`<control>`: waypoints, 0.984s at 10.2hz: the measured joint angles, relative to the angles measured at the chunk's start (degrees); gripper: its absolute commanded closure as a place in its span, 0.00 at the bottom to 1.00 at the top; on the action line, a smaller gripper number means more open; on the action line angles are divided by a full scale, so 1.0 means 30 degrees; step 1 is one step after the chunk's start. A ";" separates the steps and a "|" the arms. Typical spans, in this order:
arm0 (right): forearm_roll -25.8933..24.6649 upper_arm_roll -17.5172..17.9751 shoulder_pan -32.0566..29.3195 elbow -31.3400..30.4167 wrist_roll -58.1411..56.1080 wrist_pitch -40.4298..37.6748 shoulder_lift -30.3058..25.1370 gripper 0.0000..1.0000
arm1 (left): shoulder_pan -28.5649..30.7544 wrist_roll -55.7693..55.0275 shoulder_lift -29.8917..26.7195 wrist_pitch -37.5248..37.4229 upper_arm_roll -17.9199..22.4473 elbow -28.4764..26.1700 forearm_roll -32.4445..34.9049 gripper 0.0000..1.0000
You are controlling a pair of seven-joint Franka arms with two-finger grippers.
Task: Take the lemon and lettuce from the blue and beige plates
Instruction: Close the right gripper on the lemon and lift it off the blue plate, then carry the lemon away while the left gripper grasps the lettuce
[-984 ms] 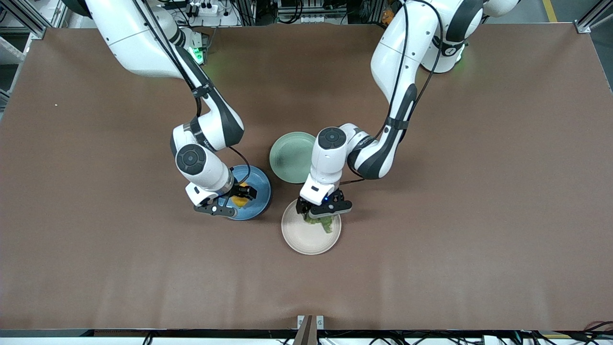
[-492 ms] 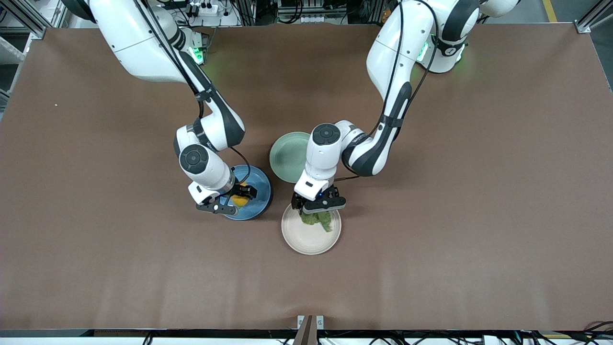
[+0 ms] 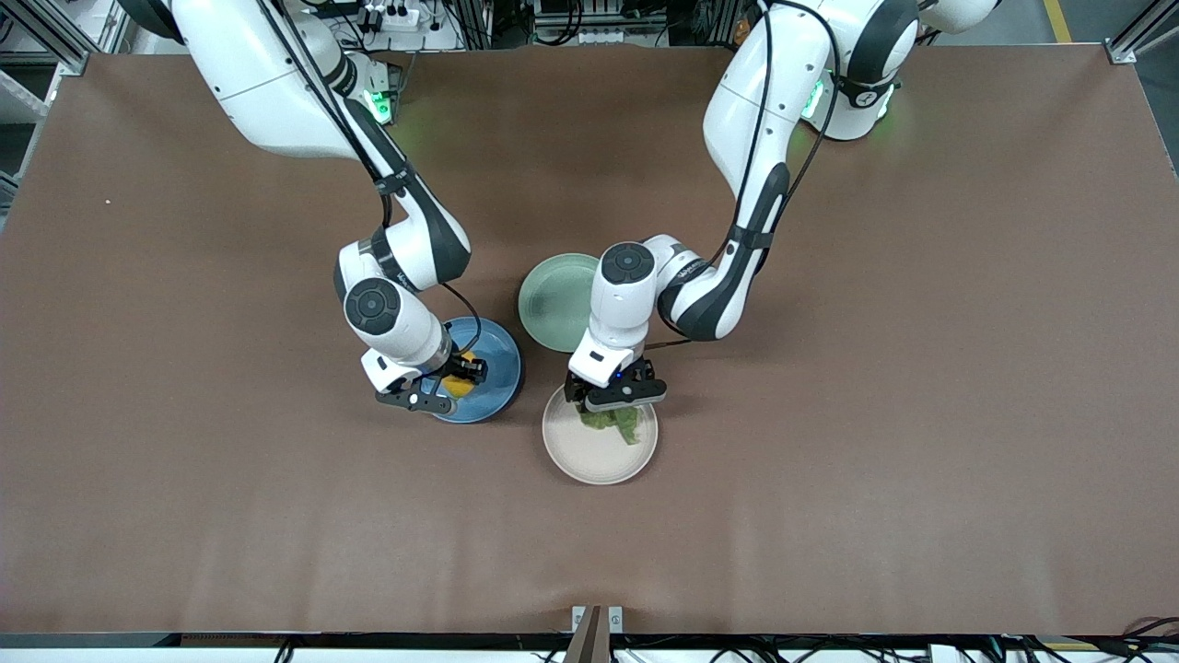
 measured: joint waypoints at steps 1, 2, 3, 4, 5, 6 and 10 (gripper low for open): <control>0.0007 -0.0030 -0.0124 0.0528 0.0010 -0.1275 -0.0188 0.81 | 0.0000 0.0000 0.0062 -0.0001 0.0005 -0.0001 0.0056 0.00; 0.0017 -0.0072 -0.0325 0.1220 0.0011 -0.2822 -0.0561 0.81 | 0.0001 0.0000 0.0111 0.0001 0.0009 0.0002 0.0077 0.04; 0.0019 -0.0102 -0.0644 0.1681 -0.0023 -0.4019 -0.1100 0.82 | 0.0000 0.0000 0.0116 0.0002 0.0012 0.0005 0.0080 0.27; 0.0018 -0.0114 -0.1050 0.1864 -0.0279 -0.4879 -0.1712 0.83 | -0.0001 0.0000 0.0116 0.0001 0.0014 0.0009 0.0080 0.54; 0.0009 -0.0134 -0.1508 0.1872 -0.1043 -0.5599 -0.2301 0.83 | -0.0001 0.0000 0.0117 0.0001 0.0014 0.0011 0.0080 0.86; 0.0006 -0.0178 -0.2131 0.1849 -0.2370 -0.6280 -0.2776 0.83 | -0.0005 -0.0001 0.0111 0.0012 0.0004 0.0081 0.0080 1.00; -0.0036 -0.1259 -0.4098 0.1380 -0.6583 -0.7085 -0.3639 0.83 | -0.0040 -0.0009 -0.0022 -0.0387 -0.0034 0.0409 0.0080 1.00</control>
